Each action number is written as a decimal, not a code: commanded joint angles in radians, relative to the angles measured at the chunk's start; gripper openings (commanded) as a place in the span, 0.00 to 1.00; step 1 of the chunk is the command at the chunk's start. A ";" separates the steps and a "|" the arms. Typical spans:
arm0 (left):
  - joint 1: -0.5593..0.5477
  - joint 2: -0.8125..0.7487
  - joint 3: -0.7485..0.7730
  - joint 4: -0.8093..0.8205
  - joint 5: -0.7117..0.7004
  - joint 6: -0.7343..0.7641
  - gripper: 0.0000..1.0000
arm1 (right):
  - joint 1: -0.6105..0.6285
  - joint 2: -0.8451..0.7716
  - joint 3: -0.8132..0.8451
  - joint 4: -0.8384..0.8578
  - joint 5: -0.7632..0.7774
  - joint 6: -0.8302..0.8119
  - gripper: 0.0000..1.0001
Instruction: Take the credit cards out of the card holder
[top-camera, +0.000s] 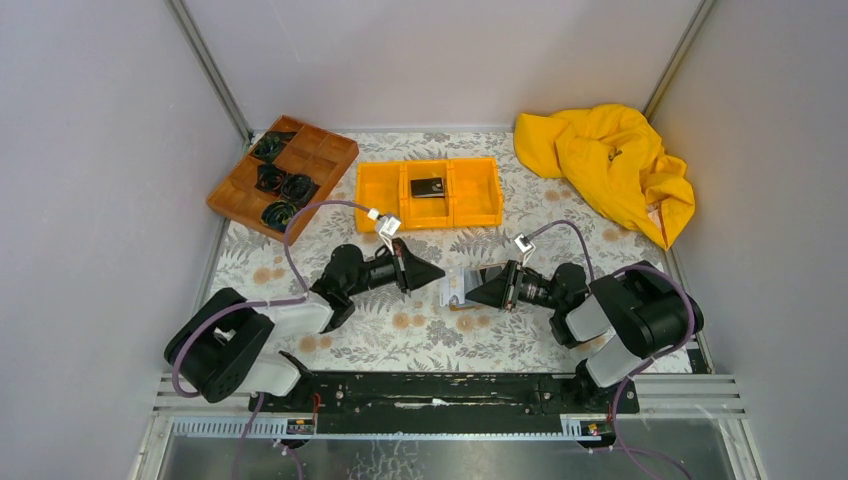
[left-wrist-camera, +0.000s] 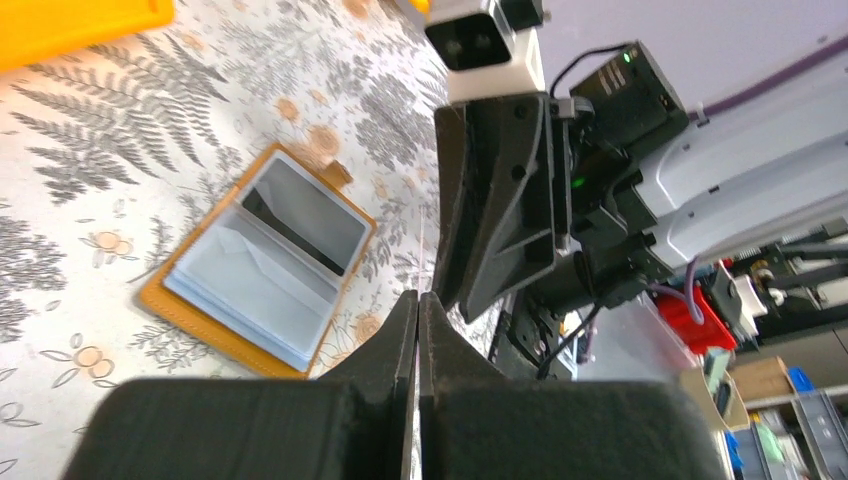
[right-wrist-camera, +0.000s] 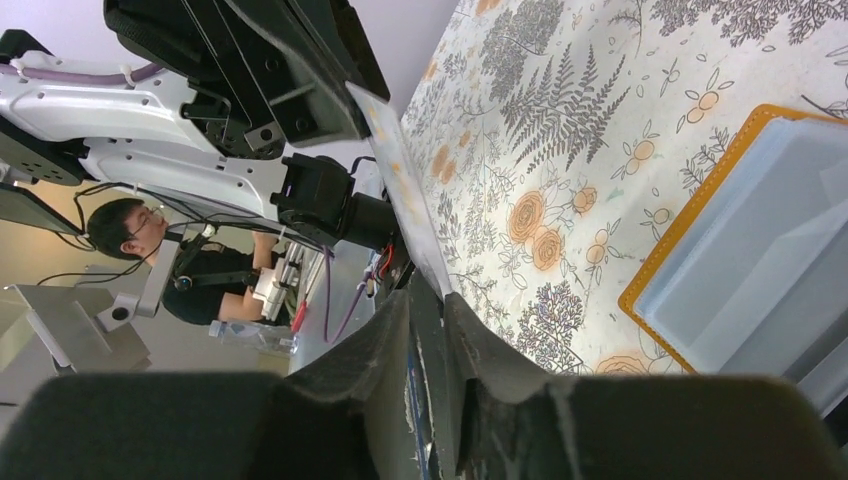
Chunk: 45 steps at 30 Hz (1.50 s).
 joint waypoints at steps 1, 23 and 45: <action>0.022 -0.035 -0.033 0.079 -0.094 -0.006 0.00 | 0.013 0.012 0.019 0.115 -0.030 0.000 0.29; 0.031 0.127 -0.057 0.429 0.033 -0.206 0.00 | 0.027 0.023 0.022 0.114 -0.020 -0.006 0.03; 0.031 -0.037 -0.090 0.206 0.047 -0.090 0.30 | 0.028 -0.035 0.023 0.113 -0.069 0.000 0.00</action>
